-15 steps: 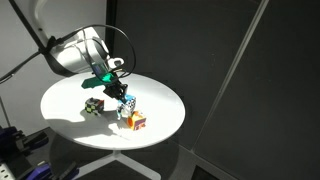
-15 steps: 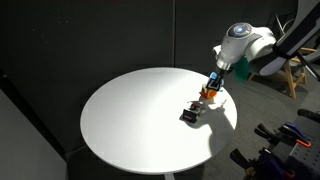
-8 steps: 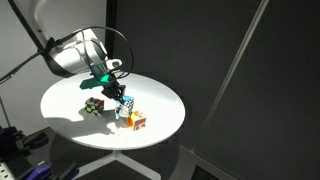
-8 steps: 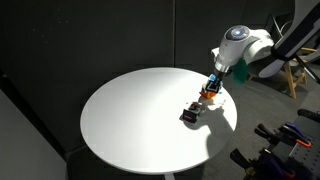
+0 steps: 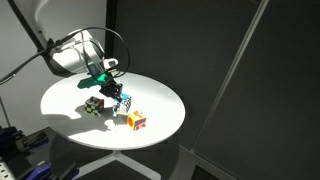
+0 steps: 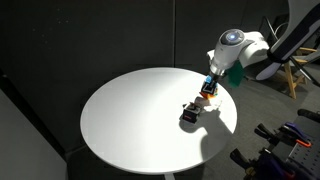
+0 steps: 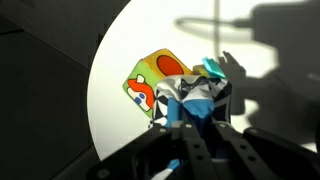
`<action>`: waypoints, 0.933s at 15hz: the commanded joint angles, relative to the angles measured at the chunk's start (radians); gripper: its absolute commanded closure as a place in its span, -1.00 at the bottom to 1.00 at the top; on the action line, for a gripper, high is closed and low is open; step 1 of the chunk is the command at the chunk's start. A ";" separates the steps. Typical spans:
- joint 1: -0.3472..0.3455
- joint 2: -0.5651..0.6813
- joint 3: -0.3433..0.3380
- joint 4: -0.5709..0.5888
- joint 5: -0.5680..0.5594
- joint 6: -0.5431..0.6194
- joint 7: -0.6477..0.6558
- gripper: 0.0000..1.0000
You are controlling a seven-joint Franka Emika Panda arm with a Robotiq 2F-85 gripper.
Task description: Move the middle square toy backwards then flip it over to the left.
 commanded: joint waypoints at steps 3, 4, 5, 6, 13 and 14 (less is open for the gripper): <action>0.056 0.044 -0.041 0.045 -0.114 -0.005 0.145 0.91; 0.060 0.048 -0.043 0.048 -0.127 -0.006 0.163 0.91; 0.064 0.054 -0.045 0.052 -0.136 -0.007 0.178 0.91; 0.068 0.060 -0.046 0.054 -0.141 -0.008 0.190 0.91; 0.081 0.101 -0.038 0.069 -0.133 -0.012 0.220 0.91; 0.083 0.107 -0.038 0.071 -0.132 -0.012 0.224 0.91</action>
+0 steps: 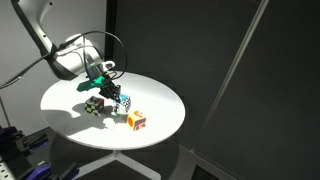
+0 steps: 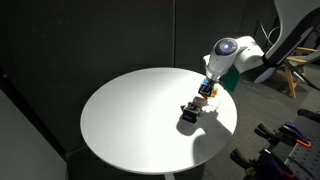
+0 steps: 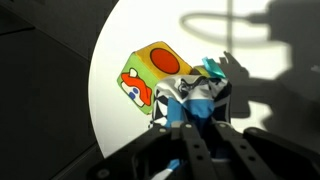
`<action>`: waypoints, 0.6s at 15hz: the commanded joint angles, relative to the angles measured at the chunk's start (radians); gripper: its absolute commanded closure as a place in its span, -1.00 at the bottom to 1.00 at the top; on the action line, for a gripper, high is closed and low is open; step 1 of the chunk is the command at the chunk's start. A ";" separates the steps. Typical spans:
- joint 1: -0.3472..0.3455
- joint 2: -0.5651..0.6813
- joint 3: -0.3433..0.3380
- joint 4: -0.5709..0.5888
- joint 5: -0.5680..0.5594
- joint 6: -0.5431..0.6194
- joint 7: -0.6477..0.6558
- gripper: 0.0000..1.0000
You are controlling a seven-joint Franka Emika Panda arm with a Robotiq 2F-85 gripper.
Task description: Move the middle square toy backwards then flip it over to the left.
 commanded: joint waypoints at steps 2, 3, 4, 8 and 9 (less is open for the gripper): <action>0.023 0.041 -0.010 0.029 -0.024 -0.012 0.047 0.91; 0.027 0.049 -0.011 0.032 -0.024 -0.012 0.050 0.91; 0.030 0.057 -0.012 0.035 -0.026 -0.012 0.054 0.91; 0.042 0.084 -0.016 0.045 -0.029 -0.012 0.072 0.91; 0.044 0.088 -0.018 0.047 -0.030 -0.012 0.075 0.91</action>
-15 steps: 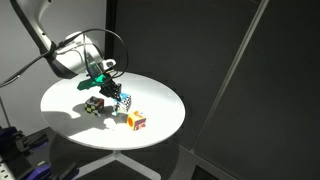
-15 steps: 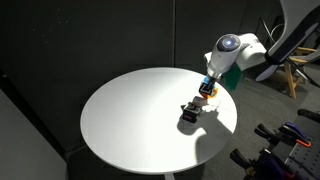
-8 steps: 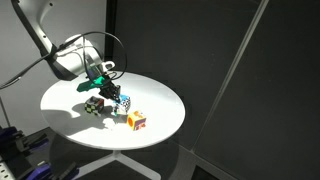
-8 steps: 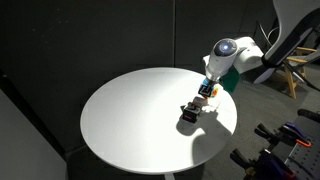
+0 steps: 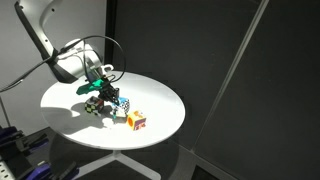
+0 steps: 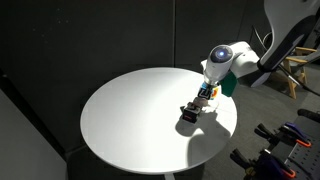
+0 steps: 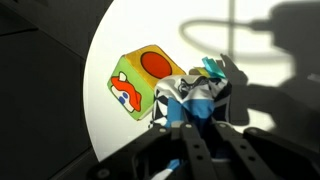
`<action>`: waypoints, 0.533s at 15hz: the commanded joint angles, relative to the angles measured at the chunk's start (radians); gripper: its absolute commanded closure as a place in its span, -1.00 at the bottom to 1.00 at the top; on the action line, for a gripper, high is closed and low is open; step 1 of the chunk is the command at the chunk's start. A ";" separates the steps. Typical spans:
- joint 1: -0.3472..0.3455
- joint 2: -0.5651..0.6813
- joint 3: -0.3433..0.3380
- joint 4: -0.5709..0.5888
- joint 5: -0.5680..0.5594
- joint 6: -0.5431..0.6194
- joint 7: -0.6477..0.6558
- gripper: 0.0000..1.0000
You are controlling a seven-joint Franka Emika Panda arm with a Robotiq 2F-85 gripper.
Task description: Move the middle square toy backwards then flip it over to the left.
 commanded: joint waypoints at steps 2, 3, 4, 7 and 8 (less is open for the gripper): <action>0.026 0.026 -0.020 0.023 -0.031 -0.011 0.047 0.91; 0.028 0.028 -0.022 0.023 -0.032 -0.011 0.049 0.91; 0.030 0.029 -0.023 0.023 -0.032 -0.010 0.049 0.91; 0.034 0.032 -0.027 0.023 -0.031 -0.009 0.049 0.91; 0.038 0.033 -0.031 0.023 -0.037 -0.009 0.053 0.83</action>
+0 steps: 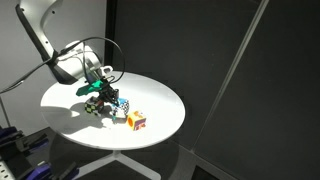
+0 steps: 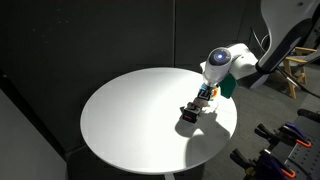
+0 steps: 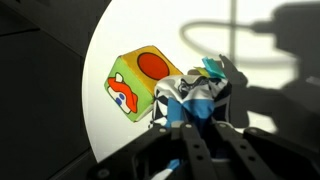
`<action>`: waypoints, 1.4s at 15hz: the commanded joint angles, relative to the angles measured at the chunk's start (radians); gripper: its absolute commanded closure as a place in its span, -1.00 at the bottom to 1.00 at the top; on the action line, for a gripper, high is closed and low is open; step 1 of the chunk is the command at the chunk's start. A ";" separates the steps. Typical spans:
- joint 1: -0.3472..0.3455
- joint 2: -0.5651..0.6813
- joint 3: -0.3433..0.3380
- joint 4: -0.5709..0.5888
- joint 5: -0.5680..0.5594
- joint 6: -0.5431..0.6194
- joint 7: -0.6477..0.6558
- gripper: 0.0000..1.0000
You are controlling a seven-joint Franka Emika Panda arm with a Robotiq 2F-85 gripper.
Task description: Move the middle square toy backwards then flip it over to the left.
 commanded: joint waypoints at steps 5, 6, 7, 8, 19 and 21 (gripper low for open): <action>0.022 0.008 -0.026 0.012 -0.029 -0.007 0.033 -0.09; 0.022 0.008 -0.026 0.012 -0.029 -0.007 0.033 -0.28; 0.023 0.008 -0.026 0.012 -0.029 -0.007 0.033 -0.42; 0.023 0.009 -0.027 0.012 -0.029 -0.007 0.033 -0.57; -0.076 -0.123 0.042 -0.091 0.099 0.050 -0.208 -1.00; -0.103 -0.166 0.059 -0.122 0.139 0.062 -0.278 -1.00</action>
